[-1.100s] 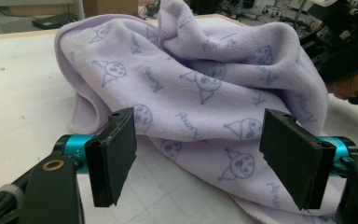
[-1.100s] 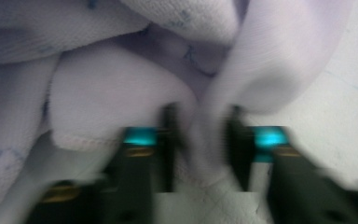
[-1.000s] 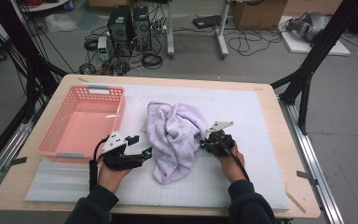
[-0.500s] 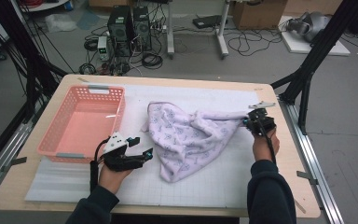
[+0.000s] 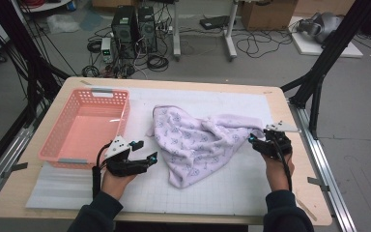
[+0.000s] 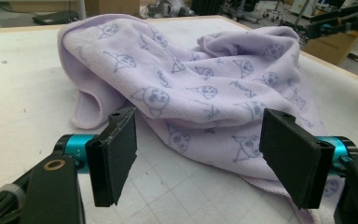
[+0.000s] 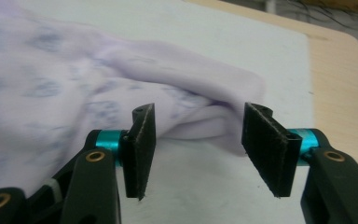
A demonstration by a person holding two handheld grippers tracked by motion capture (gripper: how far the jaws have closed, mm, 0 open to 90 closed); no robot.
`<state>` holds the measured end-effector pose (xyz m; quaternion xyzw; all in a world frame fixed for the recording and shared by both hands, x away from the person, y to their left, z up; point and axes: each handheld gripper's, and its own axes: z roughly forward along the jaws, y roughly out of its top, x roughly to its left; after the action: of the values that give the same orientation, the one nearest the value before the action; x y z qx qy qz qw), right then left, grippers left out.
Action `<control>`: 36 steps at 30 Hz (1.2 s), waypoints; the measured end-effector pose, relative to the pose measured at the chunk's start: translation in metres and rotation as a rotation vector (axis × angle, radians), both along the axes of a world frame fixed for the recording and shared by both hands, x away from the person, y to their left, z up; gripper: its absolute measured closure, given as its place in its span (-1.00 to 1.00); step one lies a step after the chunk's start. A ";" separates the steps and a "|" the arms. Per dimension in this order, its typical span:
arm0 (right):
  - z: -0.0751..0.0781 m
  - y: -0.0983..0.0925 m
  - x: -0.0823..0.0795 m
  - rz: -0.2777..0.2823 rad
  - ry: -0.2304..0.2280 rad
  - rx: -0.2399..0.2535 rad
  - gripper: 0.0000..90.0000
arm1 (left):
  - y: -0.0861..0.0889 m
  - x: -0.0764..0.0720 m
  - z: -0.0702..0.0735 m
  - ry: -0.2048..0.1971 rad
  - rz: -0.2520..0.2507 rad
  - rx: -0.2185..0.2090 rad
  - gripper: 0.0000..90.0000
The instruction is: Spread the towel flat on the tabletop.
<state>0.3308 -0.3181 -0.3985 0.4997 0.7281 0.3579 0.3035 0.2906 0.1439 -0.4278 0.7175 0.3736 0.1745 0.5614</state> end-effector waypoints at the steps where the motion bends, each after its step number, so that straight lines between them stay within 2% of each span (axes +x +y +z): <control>1: 0.000 0.003 -0.006 0.032 -0.018 0.011 -0.05 | 0.000 0.000 0.000 -0.005 -0.002 0.000 -0.39; 4: -0.001 0.019 -0.021 0.128 -0.047 0.059 -0.12 | 0.001 0.001 0.001 -0.003 0.005 -0.004 -0.39; 6: -0.003 0.029 -0.027 0.180 -0.030 0.081 -0.22 | 0.001 0.001 0.001 -0.004 0.010 -0.009 -0.39; 7: -0.005 0.033 -0.030 0.188 -0.031 0.087 -0.31 | 0.001 0.000 0.001 -0.005 0.010 -0.009 -0.39; 11: -0.011 0.041 -0.041 0.219 -0.019 0.110 -0.38 | 0.002 -0.001 0.003 -0.014 0.014 -0.013 -0.39; 16: -0.015 0.049 -0.045 0.235 -0.022 0.123 -0.29 | 0.003 -0.001 0.002 -0.015 0.018 -0.006 -0.38; 18: -0.016 0.056 -0.043 0.260 -0.016 0.133 -0.30 | 0.003 0.000 0.002 -0.011 0.020 -0.008 -0.38; 20: -0.022 0.070 -0.038 0.292 0.025 0.131 -0.30 | 0.004 0.001 0.001 -0.009 0.018 -0.005 -0.38; 24: -0.043 0.101 -0.025 0.333 0.119 0.057 -0.29 | 0.004 0.001 0.001 -0.009 0.016 -0.004 -0.38; 25: -0.048 0.107 -0.023 0.335 0.141 0.021 -0.24 | 0.004 0.001 0.002 -0.009 0.017 -0.005 -0.38; 26: -0.052 0.111 -0.021 0.339 0.143 -0.010 -0.19 | 0.004 0.000 0.002 -0.009 0.017 -0.010 -0.38; 27: -0.051 0.111 -0.020 0.339 0.144 -0.003 0.02 | 0.004 0.000 0.002 -0.011 0.019 -0.012 -0.38; 28: -0.048 0.110 -0.020 0.347 0.153 -0.009 0.45 | 0.004 0.000 0.002 -0.013 0.019 -0.008 -0.38; 29: -0.045 0.108 -0.020 0.367 0.155 -0.047 0.75 | 0.004 -0.001 0.002 -0.011 0.018 -0.006 -0.38; 30: -0.043 0.106 -0.020 0.378 0.150 -0.078 0.80 | 0.004 -0.001 0.002 -0.010 0.018 -0.004 -0.38; 32: -0.039 0.096 -0.017 0.384 0.165 -0.066 0.85 | 0.004 -0.001 0.002 -0.009 0.020 0.001 -0.38; 33: -0.037 0.088 -0.016 0.369 0.153 -0.064 0.86 | 0.004 -0.001 0.002 -0.008 0.022 0.001 -0.38; 34: -0.033 0.078 -0.014 0.342 0.136 -0.035 0.87 | 0.004 -0.001 0.002 -0.010 0.023 -0.001 -0.38; 35: -0.028 0.067 -0.012 0.315 0.110 -0.007 0.87 | 0.004 -0.001 0.002 -0.011 0.021 0.003 -0.38; 36: -0.023 0.057 -0.010 0.282 0.080 -0.001 0.87 | 0.003 -0.001 0.002 -0.008 0.021 0.003 -0.38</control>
<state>0.3203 -0.2615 -0.4213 0.4060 0.8027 0.3766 0.2213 0.2896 0.1472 -0.4261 0.7136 0.3787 0.1840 0.5599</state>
